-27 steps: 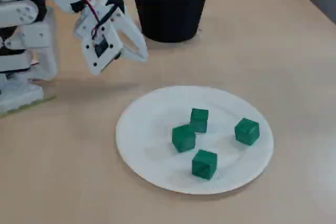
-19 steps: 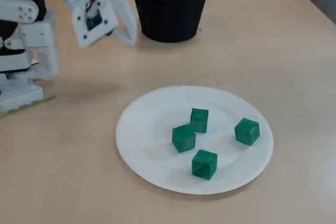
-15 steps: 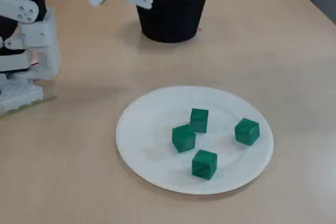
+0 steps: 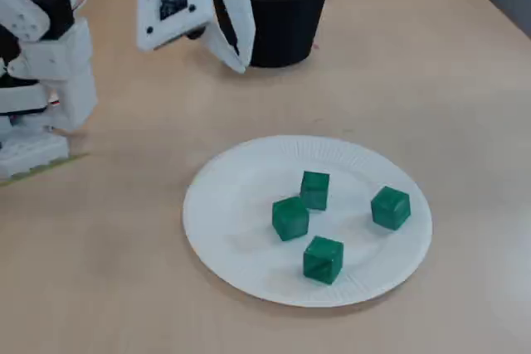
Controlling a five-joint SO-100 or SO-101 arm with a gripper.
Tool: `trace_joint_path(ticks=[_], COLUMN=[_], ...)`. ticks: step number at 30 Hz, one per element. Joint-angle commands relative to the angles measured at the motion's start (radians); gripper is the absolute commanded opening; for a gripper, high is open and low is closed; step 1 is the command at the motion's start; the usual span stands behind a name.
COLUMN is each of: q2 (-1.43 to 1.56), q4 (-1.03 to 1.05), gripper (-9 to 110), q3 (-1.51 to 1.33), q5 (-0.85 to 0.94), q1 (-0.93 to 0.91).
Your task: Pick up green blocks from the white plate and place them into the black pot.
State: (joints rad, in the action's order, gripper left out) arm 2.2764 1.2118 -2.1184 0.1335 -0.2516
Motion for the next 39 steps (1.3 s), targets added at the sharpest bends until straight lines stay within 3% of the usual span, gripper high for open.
trace_joint_path(ticks=[1,18,26,39], q2=[-0.152,-0.696,-0.778,-1.008], q4=[0.012,0.038,0.0,0.021], gripper=[-2,-2,25,27], q3=[0.141,0.563,0.626,0.795], q5=[0.026,0.075,0.097,0.074], q1=[-0.074,-0.411,-0.399,-0.399])
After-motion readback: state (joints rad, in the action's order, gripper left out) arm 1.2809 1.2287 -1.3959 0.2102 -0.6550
